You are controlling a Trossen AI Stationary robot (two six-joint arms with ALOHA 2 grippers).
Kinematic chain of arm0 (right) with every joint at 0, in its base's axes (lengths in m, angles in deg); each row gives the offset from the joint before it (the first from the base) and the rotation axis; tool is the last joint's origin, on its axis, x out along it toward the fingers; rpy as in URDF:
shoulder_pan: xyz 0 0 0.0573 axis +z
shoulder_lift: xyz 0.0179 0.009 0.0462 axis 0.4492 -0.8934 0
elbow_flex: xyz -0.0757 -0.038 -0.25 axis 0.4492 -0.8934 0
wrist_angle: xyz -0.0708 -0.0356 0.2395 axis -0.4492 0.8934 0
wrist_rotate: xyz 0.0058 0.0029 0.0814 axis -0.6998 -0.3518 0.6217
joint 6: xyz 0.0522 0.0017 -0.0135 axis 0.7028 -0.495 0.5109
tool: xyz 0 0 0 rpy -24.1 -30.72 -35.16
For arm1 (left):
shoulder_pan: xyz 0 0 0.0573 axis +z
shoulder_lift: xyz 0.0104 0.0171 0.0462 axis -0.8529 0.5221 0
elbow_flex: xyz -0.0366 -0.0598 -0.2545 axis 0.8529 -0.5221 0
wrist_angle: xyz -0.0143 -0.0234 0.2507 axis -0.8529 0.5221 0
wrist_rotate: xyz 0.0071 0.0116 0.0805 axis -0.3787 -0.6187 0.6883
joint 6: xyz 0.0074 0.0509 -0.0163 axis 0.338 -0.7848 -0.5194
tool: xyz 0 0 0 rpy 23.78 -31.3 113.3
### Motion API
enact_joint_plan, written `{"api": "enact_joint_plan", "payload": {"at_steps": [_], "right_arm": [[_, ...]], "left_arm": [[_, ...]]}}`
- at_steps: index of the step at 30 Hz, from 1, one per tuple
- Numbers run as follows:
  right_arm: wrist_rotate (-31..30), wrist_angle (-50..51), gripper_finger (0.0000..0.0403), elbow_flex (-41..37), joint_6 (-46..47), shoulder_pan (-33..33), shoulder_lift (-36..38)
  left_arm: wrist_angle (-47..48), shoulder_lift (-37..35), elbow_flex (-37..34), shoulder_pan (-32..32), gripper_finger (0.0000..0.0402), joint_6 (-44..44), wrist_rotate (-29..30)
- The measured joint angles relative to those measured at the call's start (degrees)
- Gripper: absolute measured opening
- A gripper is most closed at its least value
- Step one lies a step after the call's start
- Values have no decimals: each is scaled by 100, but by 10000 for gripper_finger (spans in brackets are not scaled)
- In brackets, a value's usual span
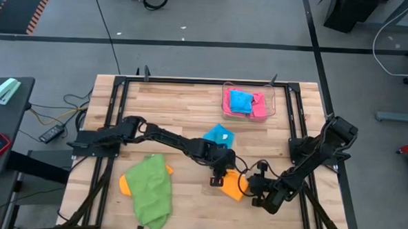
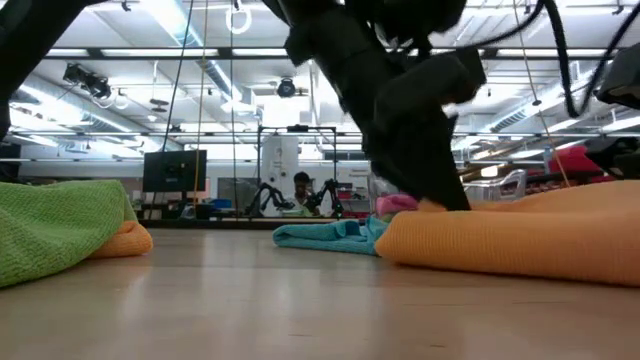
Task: Fold microfiber towels
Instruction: Fold the right yellow towel
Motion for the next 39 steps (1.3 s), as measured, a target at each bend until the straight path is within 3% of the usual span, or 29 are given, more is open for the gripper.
{"api": "enact_joint_plan", "payload": {"at_steps": [5,9,16,23,27,33,39], "right_arm": [[52,5,62,14,112,37,11],[97,12,62,19,133,68,33],[73,12,62,19,244,68,33],[77,-122,62,9,250,35,29],[413,605,62,233,277,71,237],[400,1328,62,454,409,301,635],[606,1351,83,582,-180,399,785]], "left_arm": [[318,-155,197,-78,188,-399,114],[460,-151,389,-336,217,-985,344],[462,-151,354,-1014,218,-1847,666],[-33,178,355,-1378,221,-1890,1452],[163,306,348,-1382,230,-1803,1734],[360,72,352,-1237,215,-1580,1174],[747,-53,354,-894,188,-1345,772]]}}
